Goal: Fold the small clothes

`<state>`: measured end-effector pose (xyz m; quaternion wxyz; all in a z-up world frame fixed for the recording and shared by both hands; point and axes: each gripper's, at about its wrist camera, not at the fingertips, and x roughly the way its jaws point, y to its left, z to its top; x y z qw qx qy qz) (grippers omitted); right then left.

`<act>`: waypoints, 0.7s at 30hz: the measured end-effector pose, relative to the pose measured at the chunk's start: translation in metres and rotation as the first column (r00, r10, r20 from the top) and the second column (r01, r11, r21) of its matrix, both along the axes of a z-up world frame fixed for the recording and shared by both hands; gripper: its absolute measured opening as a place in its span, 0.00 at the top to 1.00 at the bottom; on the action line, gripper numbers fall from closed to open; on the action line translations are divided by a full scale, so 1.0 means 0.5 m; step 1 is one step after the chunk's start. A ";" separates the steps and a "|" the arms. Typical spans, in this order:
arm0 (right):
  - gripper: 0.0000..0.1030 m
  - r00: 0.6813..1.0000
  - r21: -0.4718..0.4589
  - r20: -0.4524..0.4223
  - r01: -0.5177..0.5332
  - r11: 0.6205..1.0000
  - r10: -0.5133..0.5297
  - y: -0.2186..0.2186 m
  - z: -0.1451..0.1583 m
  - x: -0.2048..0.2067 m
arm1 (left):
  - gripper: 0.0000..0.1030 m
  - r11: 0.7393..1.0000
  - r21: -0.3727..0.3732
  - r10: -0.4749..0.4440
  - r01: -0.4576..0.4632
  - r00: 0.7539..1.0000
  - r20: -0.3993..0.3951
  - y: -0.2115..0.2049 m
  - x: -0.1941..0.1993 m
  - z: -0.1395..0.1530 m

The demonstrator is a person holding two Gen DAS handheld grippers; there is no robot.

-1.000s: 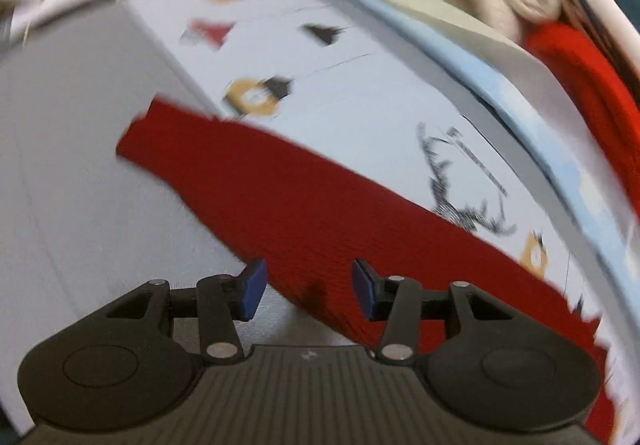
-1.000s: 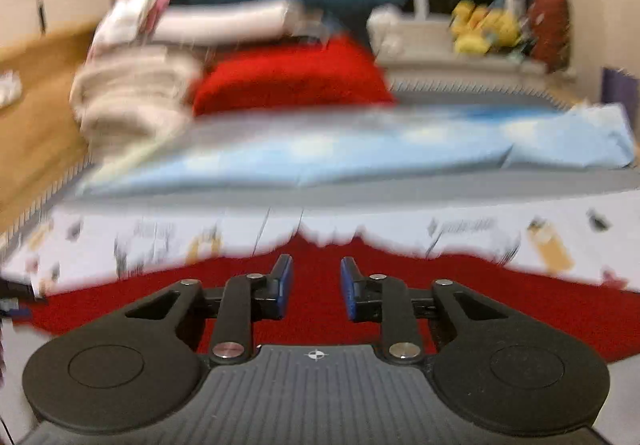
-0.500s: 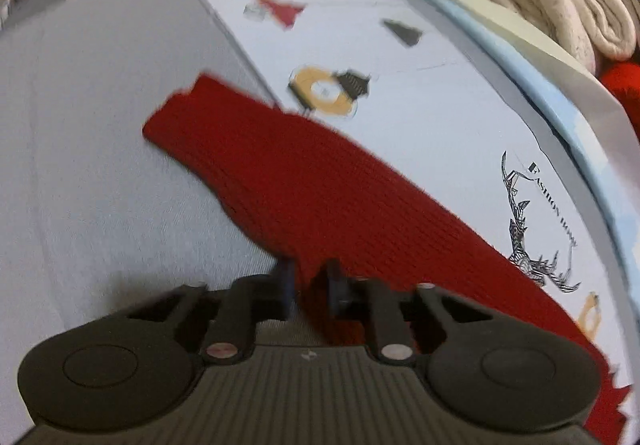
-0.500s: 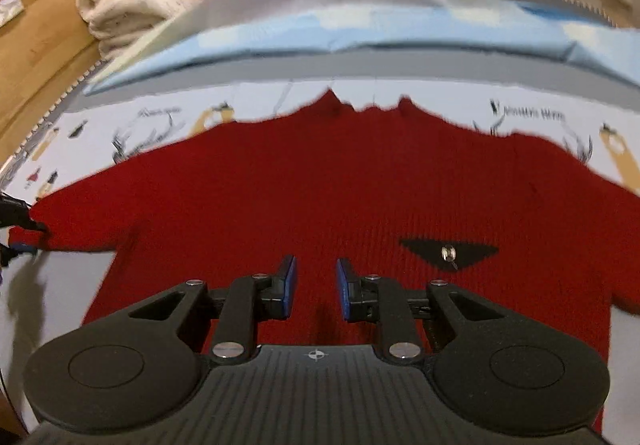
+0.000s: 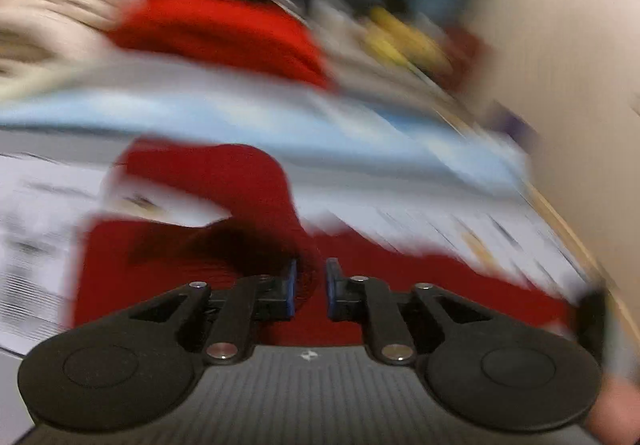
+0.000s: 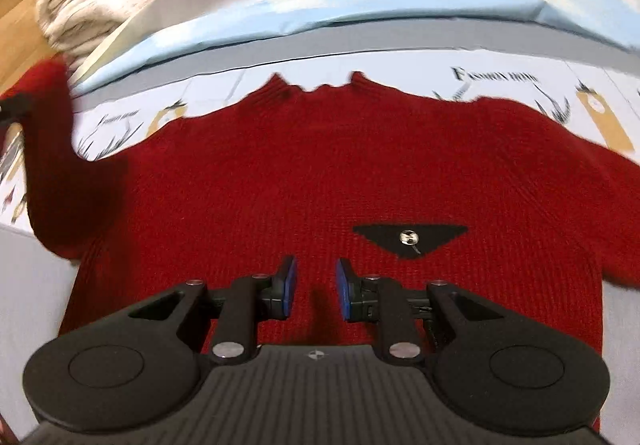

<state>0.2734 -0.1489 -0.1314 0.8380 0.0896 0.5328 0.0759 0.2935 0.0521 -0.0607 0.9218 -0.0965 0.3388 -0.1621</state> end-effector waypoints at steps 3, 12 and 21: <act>0.72 0.995 0.013 -0.041 0.089 0.996 -0.088 -0.025 -0.015 0.008 | 0.78 0.998 0.019 -0.065 0.066 0.997 -0.030 -0.033 0.000 -0.016; 0.57 0.944 0.171 -0.130 0.324 0.931 -0.304 -0.090 -0.046 0.026 | 0.73 0.910 0.230 0.395 -0.344 0.887 -0.238 0.151 0.089 -0.086; 0.86 0.839 0.202 -0.166 0.543 0.815 -0.518 -0.157 -0.097 0.039 | 0.73 0.881 0.224 0.468 -0.417 0.835 -0.288 0.213 0.095 -0.101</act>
